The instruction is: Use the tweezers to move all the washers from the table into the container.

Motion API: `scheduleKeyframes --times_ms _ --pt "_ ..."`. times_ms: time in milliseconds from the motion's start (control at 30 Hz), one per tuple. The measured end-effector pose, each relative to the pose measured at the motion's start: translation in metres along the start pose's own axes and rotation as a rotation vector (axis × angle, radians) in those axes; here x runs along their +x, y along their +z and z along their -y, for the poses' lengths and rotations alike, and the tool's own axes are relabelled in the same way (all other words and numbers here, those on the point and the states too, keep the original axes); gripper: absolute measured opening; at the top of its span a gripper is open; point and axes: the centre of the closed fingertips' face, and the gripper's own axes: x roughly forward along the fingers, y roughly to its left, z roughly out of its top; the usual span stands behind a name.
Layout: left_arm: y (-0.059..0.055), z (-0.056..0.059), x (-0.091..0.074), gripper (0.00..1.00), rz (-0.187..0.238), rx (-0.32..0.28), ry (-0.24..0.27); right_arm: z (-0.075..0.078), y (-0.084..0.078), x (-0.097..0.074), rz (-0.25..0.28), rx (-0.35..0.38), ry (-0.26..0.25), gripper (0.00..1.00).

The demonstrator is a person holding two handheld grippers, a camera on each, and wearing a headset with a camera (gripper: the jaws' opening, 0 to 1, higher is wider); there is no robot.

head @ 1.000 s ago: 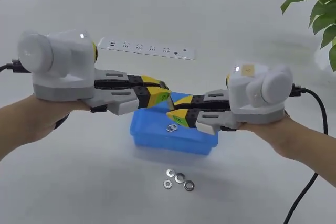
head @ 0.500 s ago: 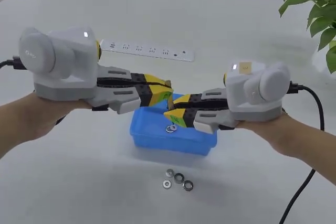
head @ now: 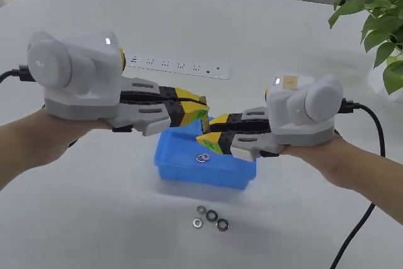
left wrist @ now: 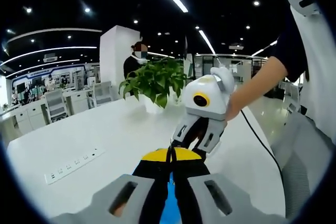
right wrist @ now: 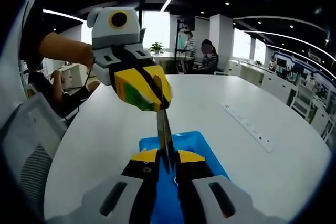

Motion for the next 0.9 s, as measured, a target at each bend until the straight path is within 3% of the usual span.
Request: scheduleKeyframes --times_ms 233,400,633,900 --pt "0.005 0.0 -0.005 0.04 -0.007 0.032 0.006 -0.001 -0.004 -0.008 -0.017 0.021 -0.02 0.15" --pt "0.009 0.006 -0.009 0.04 -0.005 0.062 -0.007 0.001 -0.004 -0.013 -0.02 0.022 -0.041 0.18" --pt "0.012 0.019 -0.016 0.04 -0.02 0.115 -0.029 -0.004 -0.002 -0.019 -0.021 0.018 -0.062 0.24" --pt "0.005 0.047 -0.028 0.04 -0.054 0.17 -0.057 -0.014 -0.001 -0.037 -0.008 -0.014 -0.102 0.29"
